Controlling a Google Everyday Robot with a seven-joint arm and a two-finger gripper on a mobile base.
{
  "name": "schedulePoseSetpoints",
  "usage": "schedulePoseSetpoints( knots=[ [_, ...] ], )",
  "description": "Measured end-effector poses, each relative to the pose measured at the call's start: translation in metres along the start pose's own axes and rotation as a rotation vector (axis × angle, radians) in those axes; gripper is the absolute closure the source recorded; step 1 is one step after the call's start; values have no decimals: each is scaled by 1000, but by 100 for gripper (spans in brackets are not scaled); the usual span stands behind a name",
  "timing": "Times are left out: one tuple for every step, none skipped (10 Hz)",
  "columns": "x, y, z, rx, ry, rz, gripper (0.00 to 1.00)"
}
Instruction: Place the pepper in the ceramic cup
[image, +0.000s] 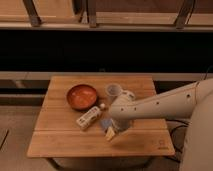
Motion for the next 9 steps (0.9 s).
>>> schedulePoseSetpoints(
  knots=[
    [0, 0, 0, 0, 0, 0, 20],
    [0, 0, 0, 0, 0, 0, 20],
    [0, 0, 0, 0, 0, 0, 20],
    [0, 0, 0, 0, 0, 0, 20],
    [0, 0, 0, 1, 0, -1, 20],
    [-1, -1, 0, 3, -8, -6, 20],
    [-5, -3, 1, 1, -24, -34, 20],
    [-11, -6, 1, -1, -44, -67, 20],
    [-19, -14, 2, 1, -75, -126, 20]
  ],
)
